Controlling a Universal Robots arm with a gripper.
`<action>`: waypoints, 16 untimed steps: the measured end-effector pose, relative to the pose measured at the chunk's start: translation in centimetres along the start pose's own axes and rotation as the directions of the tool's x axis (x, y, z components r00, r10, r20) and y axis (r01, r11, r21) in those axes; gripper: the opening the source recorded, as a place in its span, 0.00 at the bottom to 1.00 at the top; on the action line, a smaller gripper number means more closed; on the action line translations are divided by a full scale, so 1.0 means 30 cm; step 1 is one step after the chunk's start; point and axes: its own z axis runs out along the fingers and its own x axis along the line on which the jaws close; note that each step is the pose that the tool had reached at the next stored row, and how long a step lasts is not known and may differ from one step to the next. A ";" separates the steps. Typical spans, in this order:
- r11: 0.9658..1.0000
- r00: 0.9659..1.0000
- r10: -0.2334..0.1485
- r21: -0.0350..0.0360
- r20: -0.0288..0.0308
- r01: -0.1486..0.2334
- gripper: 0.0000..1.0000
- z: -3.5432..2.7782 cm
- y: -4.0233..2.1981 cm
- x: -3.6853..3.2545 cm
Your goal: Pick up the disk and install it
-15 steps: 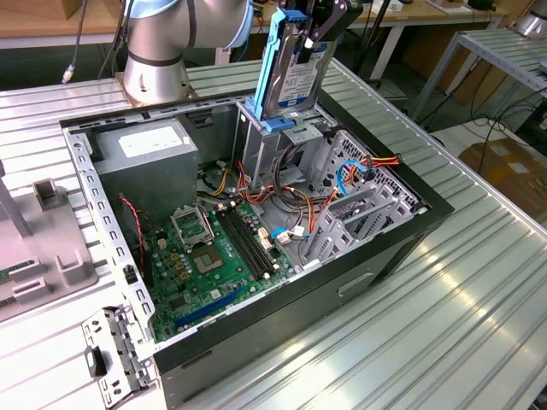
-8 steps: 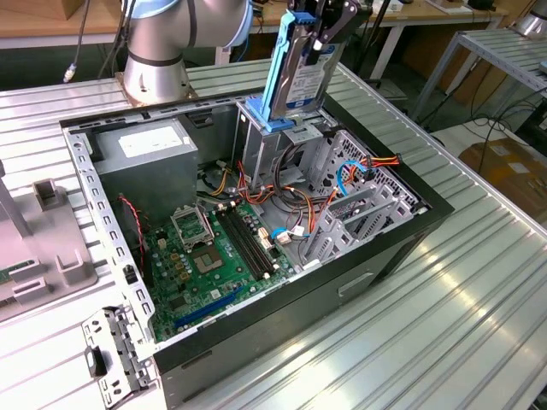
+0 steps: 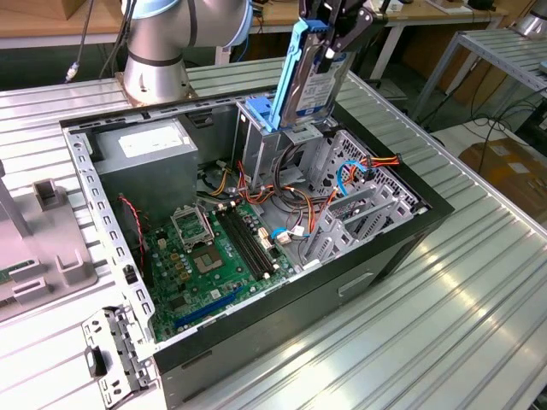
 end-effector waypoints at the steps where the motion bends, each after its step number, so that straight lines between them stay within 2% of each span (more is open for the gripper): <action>1: 1.000 1.000 0.000 0.000 0.000 0.000 0.36 0.000 0.000 0.001; 16: 1.000 1.000 0.000 0.000 0.000 0.000 0.36 0.000 -0.001 0.006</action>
